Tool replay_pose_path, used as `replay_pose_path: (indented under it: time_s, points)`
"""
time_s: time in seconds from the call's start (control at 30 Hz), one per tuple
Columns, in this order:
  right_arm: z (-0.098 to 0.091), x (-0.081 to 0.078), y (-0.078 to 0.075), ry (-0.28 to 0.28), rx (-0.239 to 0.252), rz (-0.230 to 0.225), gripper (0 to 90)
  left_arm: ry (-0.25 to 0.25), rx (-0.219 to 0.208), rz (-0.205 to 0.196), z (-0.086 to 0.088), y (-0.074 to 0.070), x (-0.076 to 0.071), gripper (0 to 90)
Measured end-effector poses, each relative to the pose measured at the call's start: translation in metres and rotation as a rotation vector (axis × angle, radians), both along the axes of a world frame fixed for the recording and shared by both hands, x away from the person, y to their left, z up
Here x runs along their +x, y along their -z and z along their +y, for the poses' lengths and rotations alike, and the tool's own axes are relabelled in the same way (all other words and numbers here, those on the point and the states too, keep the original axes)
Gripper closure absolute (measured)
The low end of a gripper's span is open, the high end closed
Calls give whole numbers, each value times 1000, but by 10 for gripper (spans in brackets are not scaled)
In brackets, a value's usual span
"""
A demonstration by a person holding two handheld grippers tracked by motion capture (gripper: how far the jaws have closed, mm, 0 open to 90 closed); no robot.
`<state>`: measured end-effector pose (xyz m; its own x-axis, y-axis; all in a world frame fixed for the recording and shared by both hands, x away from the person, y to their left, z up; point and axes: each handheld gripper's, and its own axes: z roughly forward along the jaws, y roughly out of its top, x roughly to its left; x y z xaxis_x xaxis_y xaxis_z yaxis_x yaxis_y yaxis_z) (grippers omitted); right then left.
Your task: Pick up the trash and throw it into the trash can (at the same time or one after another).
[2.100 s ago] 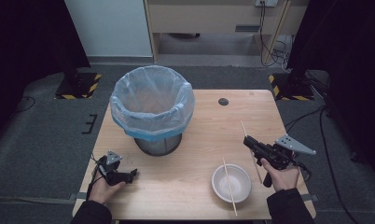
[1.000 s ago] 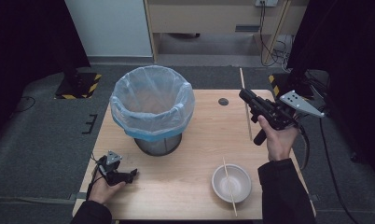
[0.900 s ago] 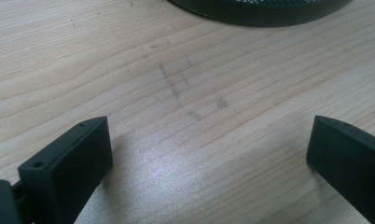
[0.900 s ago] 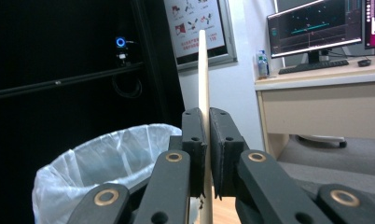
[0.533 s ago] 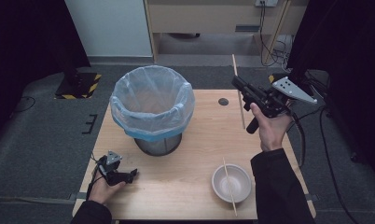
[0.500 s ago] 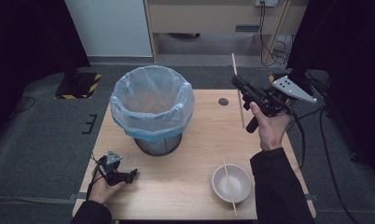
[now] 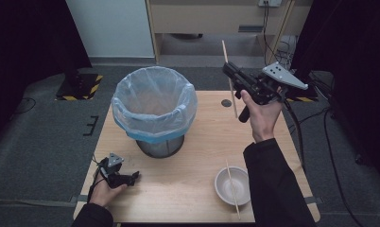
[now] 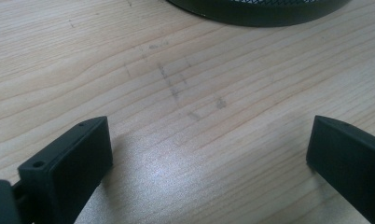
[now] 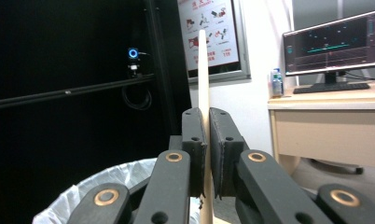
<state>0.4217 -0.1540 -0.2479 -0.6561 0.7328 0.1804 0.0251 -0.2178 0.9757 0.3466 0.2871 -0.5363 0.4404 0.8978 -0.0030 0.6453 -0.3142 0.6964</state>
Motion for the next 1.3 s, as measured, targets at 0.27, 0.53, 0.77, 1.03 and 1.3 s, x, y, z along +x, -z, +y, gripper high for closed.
replay_pose_path:
  time_s: [0.27, 0.53, 0.77, 1.03, 1.3]
  points:
    - [20, 11, -8, -13, -6, -10, 858, 2, 1, 0, 0, 0, 0, 0]
    - [38, 21, -14, -26, -1, -20, 858, 2, 0, -4, 0, 0, 0, 0]
    - [51, 30, -19, -40, 14, -28, 858, 1, -1, -3, -1, 0, 0, 0]
    - [65, 34, -22, -62, 33, -38, 859, 1, -1, -3, -1, 0, 0, 0]
    - [79, 40, -26, -77, 30, -52, 858, 2, -1, -2, -1, 0, 0, 0]
